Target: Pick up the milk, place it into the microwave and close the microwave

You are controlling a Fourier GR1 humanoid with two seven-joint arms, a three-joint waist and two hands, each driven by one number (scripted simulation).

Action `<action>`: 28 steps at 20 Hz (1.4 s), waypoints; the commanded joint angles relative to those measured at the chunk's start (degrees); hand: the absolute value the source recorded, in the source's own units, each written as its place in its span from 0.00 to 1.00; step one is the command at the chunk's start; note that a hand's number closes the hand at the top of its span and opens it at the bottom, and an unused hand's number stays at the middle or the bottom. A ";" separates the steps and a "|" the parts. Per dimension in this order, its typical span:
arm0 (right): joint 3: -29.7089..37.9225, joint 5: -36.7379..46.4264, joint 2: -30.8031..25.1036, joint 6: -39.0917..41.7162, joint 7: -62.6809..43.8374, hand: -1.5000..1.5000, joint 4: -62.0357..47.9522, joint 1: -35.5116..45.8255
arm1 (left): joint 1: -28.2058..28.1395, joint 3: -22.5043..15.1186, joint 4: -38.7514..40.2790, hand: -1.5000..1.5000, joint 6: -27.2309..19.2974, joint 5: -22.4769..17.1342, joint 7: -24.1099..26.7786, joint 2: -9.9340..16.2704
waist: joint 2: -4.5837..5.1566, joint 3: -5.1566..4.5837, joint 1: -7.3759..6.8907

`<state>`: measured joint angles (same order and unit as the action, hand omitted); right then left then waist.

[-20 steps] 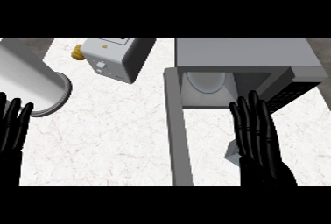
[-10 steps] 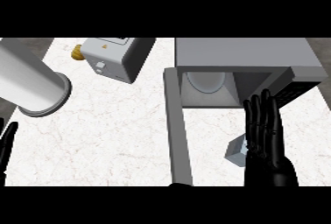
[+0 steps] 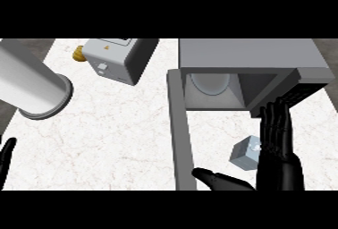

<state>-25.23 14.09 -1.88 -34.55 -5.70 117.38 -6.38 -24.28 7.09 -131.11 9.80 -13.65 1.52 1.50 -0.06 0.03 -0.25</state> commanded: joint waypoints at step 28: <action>16.75 -18.80 -2.60 13.51 33.70 0.00 -28.94 -6.59 | -7.31 2.34 -2.40 0.00 6.58 -2.55 3.17 -1.49 | 0.00 -0.03 -0.08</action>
<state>-9.95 -4.63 -4.34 -22.23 27.48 91.71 -16.03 -30.07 9.32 -133.26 14.94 -16.38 3.65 0.17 -0.06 0.01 -0.24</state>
